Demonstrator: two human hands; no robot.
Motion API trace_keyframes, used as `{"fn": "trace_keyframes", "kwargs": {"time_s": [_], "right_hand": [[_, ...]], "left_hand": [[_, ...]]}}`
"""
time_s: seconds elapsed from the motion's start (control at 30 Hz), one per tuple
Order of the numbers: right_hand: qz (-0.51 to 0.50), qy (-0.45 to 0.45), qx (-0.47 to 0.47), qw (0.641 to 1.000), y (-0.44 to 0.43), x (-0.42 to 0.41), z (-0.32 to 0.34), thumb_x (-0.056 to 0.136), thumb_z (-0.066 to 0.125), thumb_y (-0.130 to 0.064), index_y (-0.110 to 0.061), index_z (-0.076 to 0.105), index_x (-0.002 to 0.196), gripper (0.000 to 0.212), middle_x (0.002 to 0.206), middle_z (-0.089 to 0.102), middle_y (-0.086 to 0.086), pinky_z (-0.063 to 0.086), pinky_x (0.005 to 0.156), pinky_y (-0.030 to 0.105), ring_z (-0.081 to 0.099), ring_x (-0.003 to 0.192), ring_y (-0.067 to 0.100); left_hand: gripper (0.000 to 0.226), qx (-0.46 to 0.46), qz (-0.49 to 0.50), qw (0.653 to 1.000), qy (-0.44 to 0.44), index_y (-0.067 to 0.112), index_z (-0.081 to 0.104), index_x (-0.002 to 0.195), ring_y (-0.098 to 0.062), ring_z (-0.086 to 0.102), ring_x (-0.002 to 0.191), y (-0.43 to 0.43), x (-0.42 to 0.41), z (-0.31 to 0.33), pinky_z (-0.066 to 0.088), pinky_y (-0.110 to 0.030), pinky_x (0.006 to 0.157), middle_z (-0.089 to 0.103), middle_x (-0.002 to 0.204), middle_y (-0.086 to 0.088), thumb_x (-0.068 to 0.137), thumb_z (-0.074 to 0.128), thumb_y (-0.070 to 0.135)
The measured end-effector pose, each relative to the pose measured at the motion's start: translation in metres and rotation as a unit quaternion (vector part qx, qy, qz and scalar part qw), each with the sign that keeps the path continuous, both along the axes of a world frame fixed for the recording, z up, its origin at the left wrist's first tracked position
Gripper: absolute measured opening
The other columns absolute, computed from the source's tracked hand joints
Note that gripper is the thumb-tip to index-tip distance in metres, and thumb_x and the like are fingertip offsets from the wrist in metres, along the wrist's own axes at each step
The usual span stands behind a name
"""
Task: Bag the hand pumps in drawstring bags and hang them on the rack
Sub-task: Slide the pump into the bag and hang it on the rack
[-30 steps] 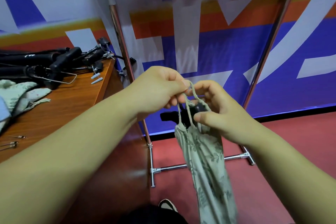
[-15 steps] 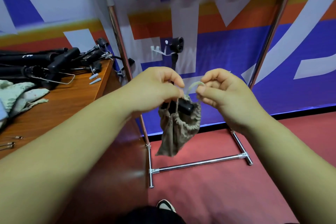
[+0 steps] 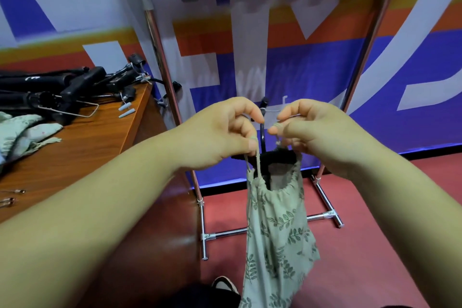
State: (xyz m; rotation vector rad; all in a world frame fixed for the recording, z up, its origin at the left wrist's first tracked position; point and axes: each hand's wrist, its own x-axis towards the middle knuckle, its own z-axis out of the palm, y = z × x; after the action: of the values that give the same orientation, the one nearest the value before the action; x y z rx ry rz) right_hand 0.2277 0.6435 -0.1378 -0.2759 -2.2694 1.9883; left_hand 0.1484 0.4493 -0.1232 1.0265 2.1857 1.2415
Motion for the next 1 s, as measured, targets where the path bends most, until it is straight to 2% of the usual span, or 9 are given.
{"fn": "trace_keyframes", "kwargs": {"time_s": [0.07, 0.17, 0.4, 0.5, 0.6, 0.7, 0.8, 0.87, 1.0], "right_hand": [[0.031, -0.008, 0.003, 0.999, -0.002, 0.003, -0.001, 0.083, 0.071, 0.004, -0.014, 0.061, 0.098, 0.025, 0.094, 0.072, 0.022, 0.044, 0.074, 0.038, 0.060, 0.072, 0.018], [0.068, 0.003, -0.001, 0.998, -0.006, 0.006, -0.001, 0.080, 0.071, 0.010, -0.010, 0.059, 0.107, 0.036, 0.096, 0.077, 0.013, 0.051, 0.083, 0.044, 0.069, 0.085, 0.024], [0.051, 0.052, 0.013, 0.997, -0.023, 0.000, -0.008, 0.083, 0.075, 0.003, -0.008, 0.060, 0.101, 0.026, 0.076, 0.069, 0.007, 0.048, 0.076, 0.039, 0.060, 0.072, 0.018], [0.048, 0.075, -0.023, 0.996, -0.023, -0.004, -0.008, 0.088, 0.069, 0.004, -0.009, 0.059, 0.099, 0.019, 0.075, 0.061, 0.007, 0.041, 0.072, 0.038, 0.052, 0.073, 0.022], [0.064, 0.084, -0.013, 0.994, -0.015, -0.006, -0.001, 0.091, 0.061, 0.007, -0.012, 0.058, 0.097, 0.021, 0.077, 0.061, 0.008, 0.042, 0.073, 0.039, 0.053, 0.074, 0.022], [0.110, 0.064, 0.015, 0.992, -0.007, -0.006, 0.008, 0.091, 0.057, 0.010, -0.012, 0.057, 0.094, 0.022, 0.074, 0.064, 0.007, 0.044, 0.069, 0.029, 0.058, 0.076, 0.020], [0.137, 0.045, 0.025, 0.989, -0.003, -0.008, 0.013, 0.091, 0.055, 0.012, -0.012, 0.054, 0.093, 0.024, 0.069, 0.064, 0.002, 0.041, 0.064, 0.025, 0.062, 0.077, 0.020], [0.155, 0.039, 0.018, 0.987, -0.001, -0.009, 0.016, 0.091, 0.053, 0.014, -0.011, 0.054, 0.093, 0.024, 0.070, 0.064, 0.004, 0.039, 0.065, 0.028, 0.063, 0.074, 0.019], [0.194, 0.033, 0.002, 0.980, 0.006, -0.012, 0.025, 0.083, 0.058, 0.006, -0.014, 0.057, 0.086, 0.020, 0.070, 0.060, 0.007, 0.035, 0.071, 0.038, 0.060, 0.064, 0.019]], "left_hand": [[0.031, 0.019, 0.006, 0.999, 0.039, 0.012, 0.056, 0.112, -0.030, 0.069, 0.078, 0.001, 0.003, -0.001, 0.058, -0.048, 0.083, 0.071, 0.083, -0.008, 0.089, 0.069, -0.003], [0.027, 0.052, 0.028, 0.994, 0.096, 0.016, 0.056, 0.102, -0.042, 0.067, 0.082, 0.004, 0.009, 0.000, 0.055, -0.058, 0.081, 0.070, 0.084, -0.008, 0.087, 0.071, -0.002], [0.030, 0.074, 0.067, 0.977, 0.188, 0.020, 0.050, 0.087, -0.014, 0.072, 0.079, 0.005, 0.011, 0.002, 0.058, -0.045, 0.078, 0.075, 0.081, 0.002, 0.085, 0.074, 0.001], [0.028, 0.110, 0.102, 0.974, 0.170, 0.017, 0.049, 0.084, -0.028, 0.071, 0.076, 0.004, 0.009, 0.000, 0.056, -0.050, 0.075, 0.075, 0.080, -0.006, 0.087, 0.073, 0.003], [0.017, 0.148, 0.229, 0.950, 0.150, 0.013, 0.054, 0.083, -0.040, 0.067, 0.080, 0.005, -0.003, -0.009, 0.053, -0.051, 0.070, 0.070, 0.078, -0.018, 0.091, 0.069, 0.016], [0.020, 0.062, 0.315, 0.946, -0.038, 0.017, 0.064, 0.091, -0.027, 0.065, 0.079, 0.005, -0.020, -0.028, 0.046, -0.034, 0.063, 0.069, 0.089, -0.009, 0.092, 0.068, 0.036], [0.039, -0.037, 0.291, 0.924, -0.245, 0.023, 0.070, 0.105, -0.018, 0.061, 0.087, 0.006, -0.022, -0.040, 0.043, -0.034, 0.072, 0.061, 0.096, 0.000, 0.087, 0.066, 0.058], [0.038, -0.033, 0.272, 0.927, -0.257, 0.025, 0.071, 0.108, -0.017, 0.058, 0.092, 0.011, -0.020, -0.045, 0.042, -0.035, 0.076, 0.060, 0.098, 0.003, 0.088, 0.066, 0.056], [0.010, 0.027, 0.220, 0.969, -0.113, 0.027, 0.073, 0.092, -0.004, 0.062, 0.094, 0.022, -0.014, -0.041, 0.043, -0.019, 0.078, 0.070, 0.098, 0.012, 0.094, 0.067, 0.035]]}}
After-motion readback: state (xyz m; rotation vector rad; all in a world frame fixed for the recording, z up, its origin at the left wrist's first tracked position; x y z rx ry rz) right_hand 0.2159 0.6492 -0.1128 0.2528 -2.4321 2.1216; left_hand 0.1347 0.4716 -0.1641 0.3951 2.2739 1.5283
